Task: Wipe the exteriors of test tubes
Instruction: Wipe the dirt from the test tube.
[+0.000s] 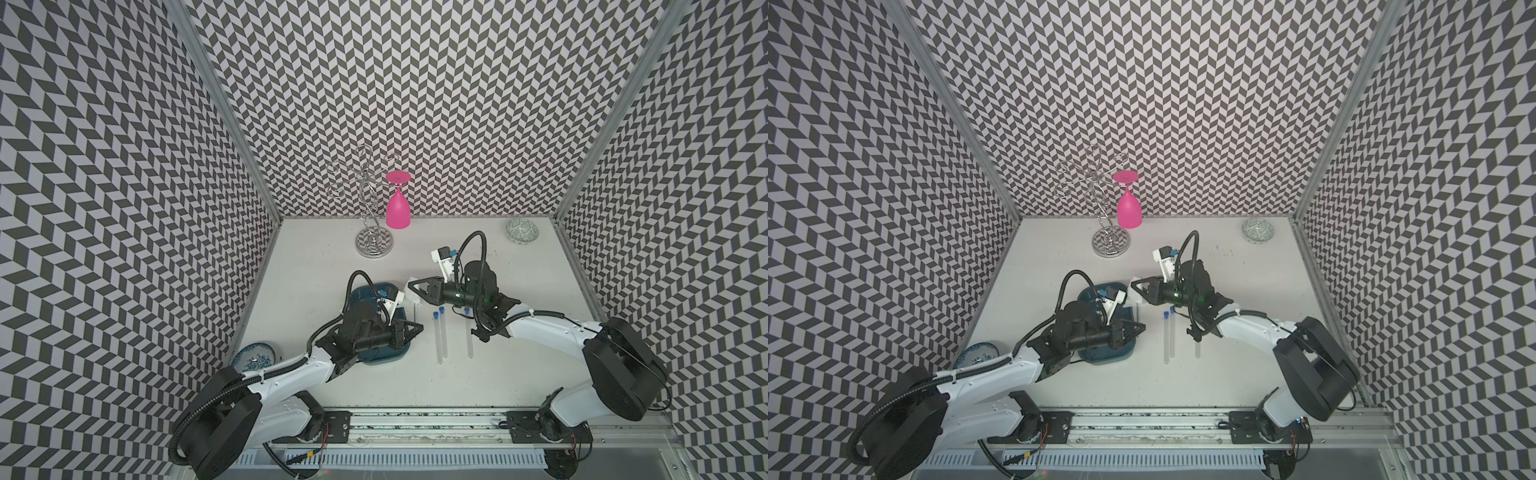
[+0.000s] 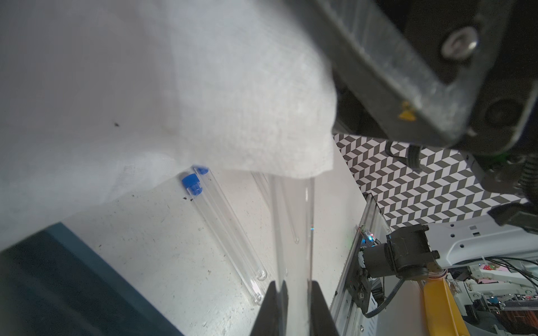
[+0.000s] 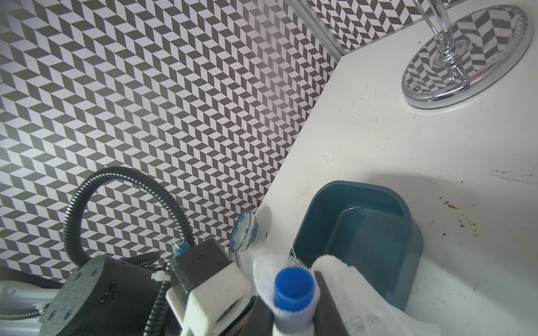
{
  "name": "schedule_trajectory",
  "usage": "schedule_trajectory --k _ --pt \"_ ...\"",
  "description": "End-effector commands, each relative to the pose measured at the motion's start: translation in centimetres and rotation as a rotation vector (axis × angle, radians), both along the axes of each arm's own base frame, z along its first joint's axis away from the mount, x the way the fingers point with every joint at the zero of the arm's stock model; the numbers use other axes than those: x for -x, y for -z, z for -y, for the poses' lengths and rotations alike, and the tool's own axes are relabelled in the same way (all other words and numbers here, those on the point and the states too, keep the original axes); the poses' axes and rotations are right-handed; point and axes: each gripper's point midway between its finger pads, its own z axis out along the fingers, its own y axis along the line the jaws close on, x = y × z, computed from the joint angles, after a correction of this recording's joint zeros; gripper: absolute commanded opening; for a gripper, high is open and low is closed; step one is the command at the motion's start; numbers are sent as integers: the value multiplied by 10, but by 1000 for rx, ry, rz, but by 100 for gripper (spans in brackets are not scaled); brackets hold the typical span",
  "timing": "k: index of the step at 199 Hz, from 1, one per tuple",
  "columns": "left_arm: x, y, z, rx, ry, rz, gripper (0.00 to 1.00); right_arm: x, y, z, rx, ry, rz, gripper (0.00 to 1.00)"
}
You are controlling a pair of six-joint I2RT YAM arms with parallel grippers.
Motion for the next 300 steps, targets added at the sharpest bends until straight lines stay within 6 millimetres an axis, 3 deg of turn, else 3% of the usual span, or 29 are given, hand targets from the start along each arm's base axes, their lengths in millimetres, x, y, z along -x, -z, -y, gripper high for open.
schedule_trajectory --k 1,24,42,135,167,239,300 --pt "4 -47 9 118 61 156 7 -14 2 -3 49 8 32 22" --pt "4 -48 8 118 58 159 7 -23 -7 -6 57 18 57 22" --pt "4 -49 7 118 52 162 7 -21 -4 -5 55 15 47 22" --pt "1 -45 7 116 41 154 7 25 39 3 85 -1 -53 19" --pt "1 -45 7 117 44 153 7 30 46 1 99 -6 -69 20" --pt "2 -44 9 121 55 145 7 -2 4 -4 167 63 51 25" --pt "0 -45 8 131 41 138 7 -5 -4 -1 228 81 65 31"
